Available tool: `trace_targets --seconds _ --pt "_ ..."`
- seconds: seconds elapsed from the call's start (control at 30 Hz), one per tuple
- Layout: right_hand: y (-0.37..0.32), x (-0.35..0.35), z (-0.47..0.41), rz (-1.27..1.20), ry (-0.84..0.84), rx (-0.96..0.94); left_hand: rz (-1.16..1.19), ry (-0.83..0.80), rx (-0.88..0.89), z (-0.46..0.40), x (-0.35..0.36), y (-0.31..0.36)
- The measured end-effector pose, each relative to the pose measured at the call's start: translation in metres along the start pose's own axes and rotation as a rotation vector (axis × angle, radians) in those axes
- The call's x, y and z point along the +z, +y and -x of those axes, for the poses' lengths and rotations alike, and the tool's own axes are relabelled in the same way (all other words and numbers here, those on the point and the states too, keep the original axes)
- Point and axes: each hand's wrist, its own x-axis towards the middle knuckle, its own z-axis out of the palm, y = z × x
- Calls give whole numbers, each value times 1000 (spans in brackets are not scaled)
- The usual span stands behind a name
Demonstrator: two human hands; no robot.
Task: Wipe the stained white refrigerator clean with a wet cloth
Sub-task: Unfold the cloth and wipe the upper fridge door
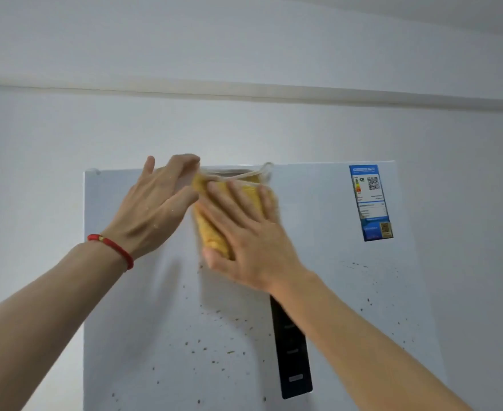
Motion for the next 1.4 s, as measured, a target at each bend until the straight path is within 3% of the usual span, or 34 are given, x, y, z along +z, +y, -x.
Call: trace_targets --seconds 0.1,0.17,0.23,0.3,0.5,0.63,0.7,0.8,0.87,0.93,1.1,1.23,1.3,1.4 --pt "44 1 30 -103 71 366 -22 -71 40 6 -23 -10" --pt "50 2 41 -201 100 653 -76 -15 4 12 -40 -19" --pt "30 2 35 -233 118 764 -99 33 -58 18 -55 -31" --pt "-5 2 17 -262 95 687 -47 42 -114 25 -67 -40" --pt "-128 9 -24 -178 -6 114 109 44 -177 24 -76 -41" --pt "-103 10 -18 -81 -6 -189 166 44 -184 24 -77 -47" --pt "-72 9 -3 -54 34 -86 222 21 -200 22 -79 -49" --pt "-39 9 10 -111 91 373 267 -32 -211 21 -81 -50" --pt "-46 8 -2 -179 132 659 290 -73 -210 21 -83 -53" --pt "-79 7 -21 -216 153 758 313 -106 -219 21 -85 -57" --pt "-190 17 -28 -211 101 307 275 -137 -218 22 -87 -61" --pt "-185 22 -2 -152 -2 -200 160 -120 -152 28 -86 -64" --pt "-150 20 12 -124 26 -207 55 -85 -93 33 -86 -65" --pt "-96 18 40 -115 85 79 -65 -21 -46 45 -84 -72"
